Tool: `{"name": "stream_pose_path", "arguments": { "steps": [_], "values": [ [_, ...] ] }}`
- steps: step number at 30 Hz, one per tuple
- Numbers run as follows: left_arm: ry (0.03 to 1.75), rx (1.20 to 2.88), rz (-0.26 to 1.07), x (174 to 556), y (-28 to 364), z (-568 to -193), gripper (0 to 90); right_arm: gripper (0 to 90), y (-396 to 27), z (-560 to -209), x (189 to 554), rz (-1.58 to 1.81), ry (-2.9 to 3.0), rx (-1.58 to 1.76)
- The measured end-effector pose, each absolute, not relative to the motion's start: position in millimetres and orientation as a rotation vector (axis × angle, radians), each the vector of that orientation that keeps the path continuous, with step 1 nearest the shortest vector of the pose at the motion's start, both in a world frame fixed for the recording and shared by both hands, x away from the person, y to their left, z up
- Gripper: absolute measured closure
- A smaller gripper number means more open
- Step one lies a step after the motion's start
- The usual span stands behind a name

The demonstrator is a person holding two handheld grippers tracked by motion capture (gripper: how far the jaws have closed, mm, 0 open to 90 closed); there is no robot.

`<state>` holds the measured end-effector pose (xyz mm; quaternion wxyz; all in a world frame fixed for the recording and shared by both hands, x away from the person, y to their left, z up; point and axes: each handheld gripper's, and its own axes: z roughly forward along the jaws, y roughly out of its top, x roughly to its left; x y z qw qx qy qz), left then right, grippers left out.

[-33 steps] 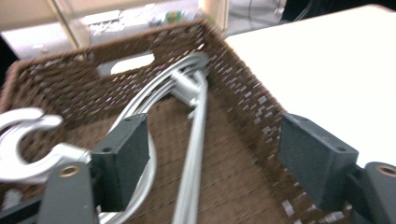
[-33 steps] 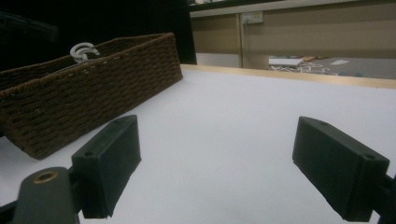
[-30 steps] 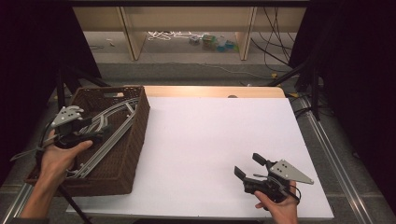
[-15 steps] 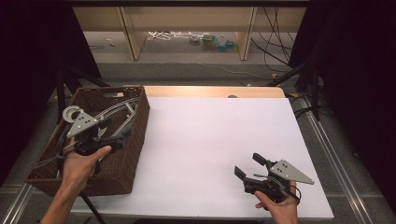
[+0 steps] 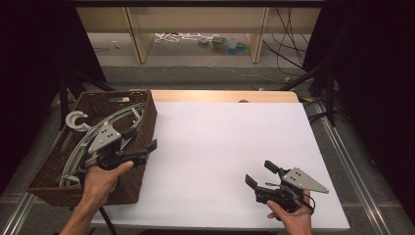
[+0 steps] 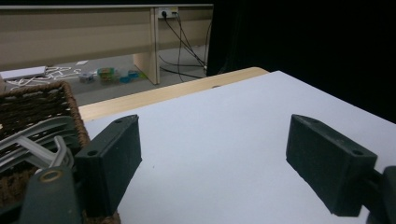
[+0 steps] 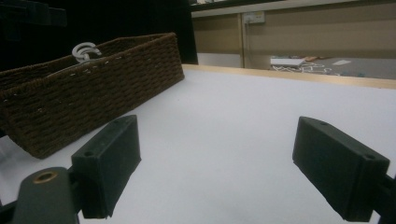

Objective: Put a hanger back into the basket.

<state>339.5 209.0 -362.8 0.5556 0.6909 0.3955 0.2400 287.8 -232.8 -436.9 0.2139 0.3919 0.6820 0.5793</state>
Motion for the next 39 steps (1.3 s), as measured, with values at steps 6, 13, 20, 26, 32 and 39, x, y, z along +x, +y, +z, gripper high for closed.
{"name": "stream_pose_path", "arguments": {
  "steps": [6, 13, 20, 26, 32, 39],
  "values": [
    [0.881, 1.624, 0.567, 332.4, 197.0, -367.9, 17.9, 15.9, -233.5, -437.3, 289.1, 1.639, 1.879, 1.095],
    [0.842, 1.646, 0.561, 324.6, 182.7, -384.6, 17.9, 15.8, -234.2, -436.5, 290.0, 1.614, 1.88, 1.067],
    [0.826, 1.644, 0.565, 317.4, 180.2, -400.7, 17.8, 15.7, -230.0, -436.8, 289.7, 1.623, 1.881, 1.058],
    [0.811, 1.658, 0.564, 310.6, 175.8, -415.8, 17.6, 15.5, -227.2, -434.6, 286.4, 1.594, 1.902, 1.036],
    [0.788, 1.678, 0.535, 306.4, 171.4, -428.5, 17.4, 15.6, -226.5, -436.0, 287.7, 1.604, 1.898, 1.028],
    [0.765, 1.717, 0.583, 301.6, 171.8, -440.1, 17.2, 15.6, -223.0, -435.0, 286.5, 1.59, 1.909, 0.991]
  ]
}}
